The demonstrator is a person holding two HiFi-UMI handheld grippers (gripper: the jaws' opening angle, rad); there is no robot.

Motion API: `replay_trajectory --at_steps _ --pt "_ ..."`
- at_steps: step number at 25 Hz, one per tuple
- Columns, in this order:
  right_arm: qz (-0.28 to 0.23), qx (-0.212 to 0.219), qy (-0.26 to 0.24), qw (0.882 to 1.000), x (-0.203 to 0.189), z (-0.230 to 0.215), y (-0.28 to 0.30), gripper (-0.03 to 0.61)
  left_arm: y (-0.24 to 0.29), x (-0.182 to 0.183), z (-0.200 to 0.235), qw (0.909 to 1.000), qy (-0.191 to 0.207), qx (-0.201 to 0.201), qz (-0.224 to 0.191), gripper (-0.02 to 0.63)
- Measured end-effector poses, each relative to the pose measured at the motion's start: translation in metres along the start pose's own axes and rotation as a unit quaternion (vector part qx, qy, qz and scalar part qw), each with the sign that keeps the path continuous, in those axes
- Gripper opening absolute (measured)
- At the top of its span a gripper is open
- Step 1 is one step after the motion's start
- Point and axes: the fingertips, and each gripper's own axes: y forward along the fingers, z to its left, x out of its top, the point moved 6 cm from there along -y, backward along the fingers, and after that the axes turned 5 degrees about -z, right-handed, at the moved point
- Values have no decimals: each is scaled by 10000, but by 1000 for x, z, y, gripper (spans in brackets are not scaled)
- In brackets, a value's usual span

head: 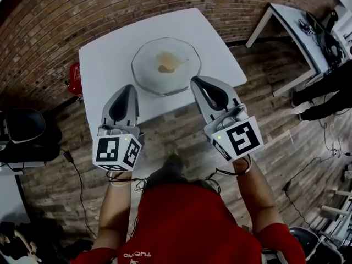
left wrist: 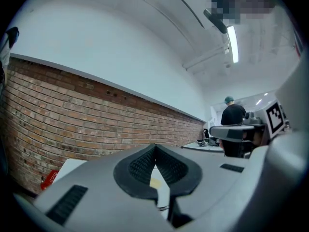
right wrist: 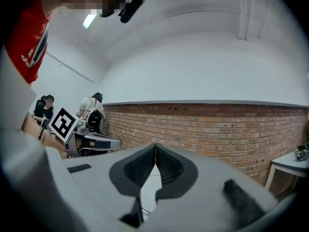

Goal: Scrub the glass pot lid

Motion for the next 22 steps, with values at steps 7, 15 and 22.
replay_trajectory --at_steps 7,15,22 --pt "199 145 -95 9997 -19 -33 77 29 64 -16 53 9997 81 195 146 17" --pt "463 303 -65 9984 -46 -61 136 29 122 -39 93 9986 2 347 406 17" --pt "796 534 -46 9954 -76 -80 169 31 148 -57 108 9952 21 574 787 17"
